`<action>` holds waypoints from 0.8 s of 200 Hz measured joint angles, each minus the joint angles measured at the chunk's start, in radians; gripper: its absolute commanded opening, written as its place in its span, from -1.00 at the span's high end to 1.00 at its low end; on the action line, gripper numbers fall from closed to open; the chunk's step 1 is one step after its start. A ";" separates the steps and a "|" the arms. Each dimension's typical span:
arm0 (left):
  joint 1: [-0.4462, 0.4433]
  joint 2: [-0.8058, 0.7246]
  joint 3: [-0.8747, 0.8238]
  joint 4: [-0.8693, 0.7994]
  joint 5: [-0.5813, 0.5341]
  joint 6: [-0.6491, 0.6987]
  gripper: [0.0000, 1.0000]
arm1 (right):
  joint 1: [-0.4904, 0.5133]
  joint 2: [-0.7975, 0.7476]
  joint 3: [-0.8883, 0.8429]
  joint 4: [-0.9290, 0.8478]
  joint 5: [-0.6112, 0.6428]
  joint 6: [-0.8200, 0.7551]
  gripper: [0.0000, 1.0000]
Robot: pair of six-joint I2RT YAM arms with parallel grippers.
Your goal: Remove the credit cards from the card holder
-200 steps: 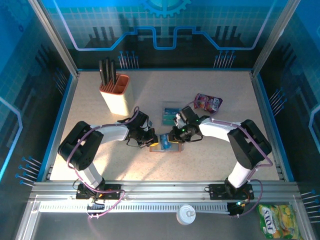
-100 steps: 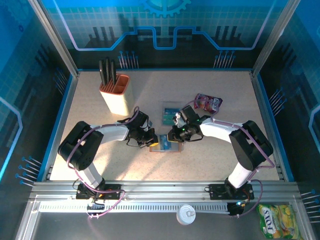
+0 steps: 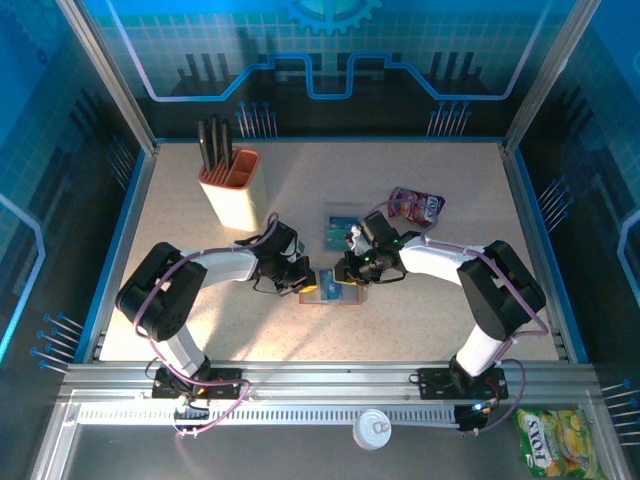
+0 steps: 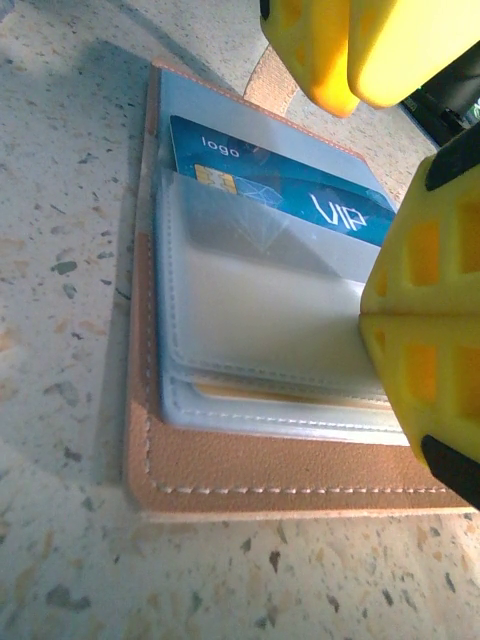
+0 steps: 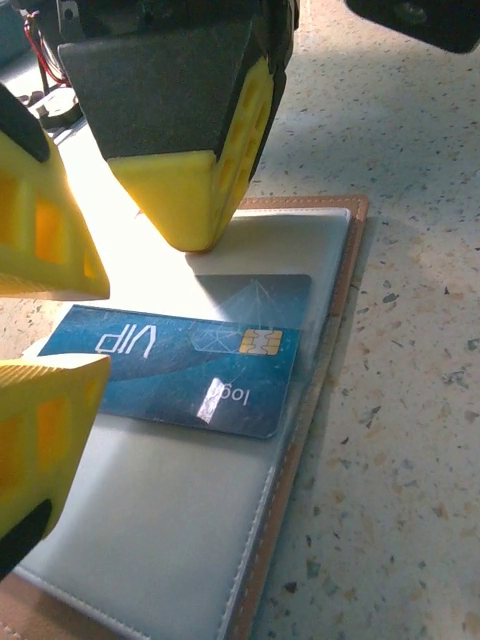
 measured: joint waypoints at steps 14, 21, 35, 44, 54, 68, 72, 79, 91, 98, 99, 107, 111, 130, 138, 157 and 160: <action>0.000 -0.001 0.006 -0.013 0.000 0.000 0.94 | 0.000 0.003 -0.003 0.000 0.002 0.000 0.51; -0.001 -0.002 0.010 -0.018 0.000 0.000 0.94 | 0.000 0.003 -0.005 -0.001 0.003 0.000 0.51; -0.005 -0.005 0.024 -0.029 0.000 0.000 0.94 | 0.000 0.005 -0.007 -0.004 0.003 0.000 0.50; -0.009 -0.005 0.033 -0.033 0.000 0.000 0.94 | 0.000 0.006 -0.007 -0.004 0.005 0.000 0.50; -0.016 -0.005 0.043 -0.033 0.000 0.000 0.94 | -0.001 0.008 -0.007 -0.004 0.005 0.000 0.49; -0.026 -0.005 0.054 -0.033 0.000 0.000 0.94 | -0.003 0.011 -0.007 -0.004 0.005 0.000 0.48; -0.029 -0.005 0.056 -0.032 0.000 0.000 0.94 | -0.005 0.013 -0.007 -0.004 0.005 0.000 0.48; -0.034 -0.005 0.060 -0.033 0.000 0.000 0.94 | -0.006 0.014 -0.007 -0.003 0.005 0.000 0.48; -0.042 -0.004 0.068 -0.032 0.000 0.000 0.95 | -0.007 0.019 -0.007 -0.004 0.005 -0.001 0.47; -0.045 -0.003 0.071 -0.033 0.000 0.000 0.95 | -0.008 0.021 -0.007 -0.004 0.005 0.000 0.47; -0.045 -0.003 0.072 -0.032 0.000 0.000 0.95 | -0.008 0.021 -0.007 -0.004 0.005 0.000 0.47; -0.046 0.001 0.075 -0.033 0.000 0.000 0.96 | -0.009 0.023 -0.007 -0.003 0.005 -0.001 0.47; -0.047 0.002 0.076 -0.033 0.000 0.000 0.95 | -0.009 0.024 -0.007 -0.003 0.005 -0.001 0.47; -0.048 0.016 0.077 -0.035 -0.001 0.000 0.97 | -0.012 0.026 -0.007 -0.003 0.005 0.000 0.45; -0.048 0.023 0.077 -0.037 -0.001 0.000 0.96 | -0.012 0.028 -0.007 -0.003 0.004 0.000 0.44; -0.048 0.042 0.077 -0.040 -0.001 0.000 0.97 | -0.012 0.034 -0.008 -0.003 0.002 -0.001 0.43; -0.048 0.044 0.077 -0.041 -0.001 0.000 0.97 | -0.012 0.034 -0.008 -0.003 0.002 0.000 0.43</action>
